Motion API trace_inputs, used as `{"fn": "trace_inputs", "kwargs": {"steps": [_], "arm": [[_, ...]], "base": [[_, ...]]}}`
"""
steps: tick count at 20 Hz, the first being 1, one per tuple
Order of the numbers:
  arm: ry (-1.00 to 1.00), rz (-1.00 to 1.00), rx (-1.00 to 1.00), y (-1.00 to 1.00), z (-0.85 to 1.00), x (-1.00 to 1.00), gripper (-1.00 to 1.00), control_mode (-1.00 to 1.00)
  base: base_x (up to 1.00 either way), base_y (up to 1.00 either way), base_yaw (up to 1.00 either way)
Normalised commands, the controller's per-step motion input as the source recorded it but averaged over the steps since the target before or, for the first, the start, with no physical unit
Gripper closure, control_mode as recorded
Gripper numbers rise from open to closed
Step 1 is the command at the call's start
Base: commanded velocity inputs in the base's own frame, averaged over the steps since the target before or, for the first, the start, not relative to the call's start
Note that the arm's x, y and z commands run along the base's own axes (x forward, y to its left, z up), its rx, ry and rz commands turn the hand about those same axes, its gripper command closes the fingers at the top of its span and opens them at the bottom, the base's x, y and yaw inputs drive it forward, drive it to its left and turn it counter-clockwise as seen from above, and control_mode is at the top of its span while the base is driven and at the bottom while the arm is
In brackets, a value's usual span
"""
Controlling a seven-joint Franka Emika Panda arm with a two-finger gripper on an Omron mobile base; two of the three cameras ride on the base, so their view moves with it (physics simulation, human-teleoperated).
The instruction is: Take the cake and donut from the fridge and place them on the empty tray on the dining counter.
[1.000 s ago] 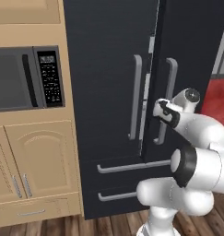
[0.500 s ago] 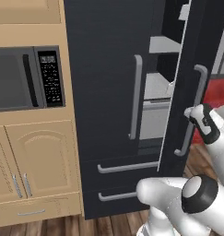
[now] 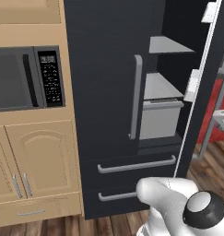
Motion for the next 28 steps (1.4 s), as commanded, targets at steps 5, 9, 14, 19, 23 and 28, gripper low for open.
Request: {"fn": "trace_inputs", "kwargs": {"steps": [5, 9, 14, 19, 23, 28], "arm": [[-0.06, -0.19, -0.14, 0.02, 0.86, -1.0, -1.0, -1.0], [-0.1, -0.32, -0.21, 0.12, 0.43, -1.0, -1.0, -1.0], [-0.22, -0.22, -0.31, 0.95, 0.37, -0.4, -1.0, -1.0], [-0.04, 0.13, -0.15, 1.0, 0.05, 0.14, -1.0, -1.0], [-0.23, 0.0, -0.41, 0.98, -0.06, 0.77, -1.0, -1.0], [-0.15, -0.01, -0.38, 0.71, -0.02, 0.99, -1.0, -1.0]], "base": [[0.0, 0.0, 0.0], [0.0, 0.0, 0.0], [0.0, 0.0, 0.0], [0.0, 0.0, 0.0], [0.0, 0.0, 0.0], [0.0, 0.0, 0.0]]}}
